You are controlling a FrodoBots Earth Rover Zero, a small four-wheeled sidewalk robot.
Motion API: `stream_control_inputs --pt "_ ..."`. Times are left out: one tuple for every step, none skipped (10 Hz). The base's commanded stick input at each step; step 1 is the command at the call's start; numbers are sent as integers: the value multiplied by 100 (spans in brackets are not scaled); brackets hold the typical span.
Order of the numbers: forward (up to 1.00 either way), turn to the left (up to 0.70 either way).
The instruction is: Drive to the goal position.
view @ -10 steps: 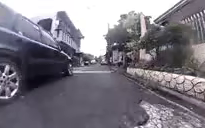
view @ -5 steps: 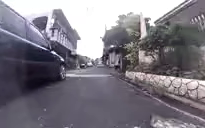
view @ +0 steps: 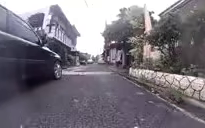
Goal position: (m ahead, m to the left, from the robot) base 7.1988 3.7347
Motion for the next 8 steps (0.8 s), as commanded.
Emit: stream_control_inputs --pt "100 25" --pt "100 40" --pt "100 40" --pt "100 0" --pt "100 0" --pt "100 0" --pt "100 0" --pt "100 0"
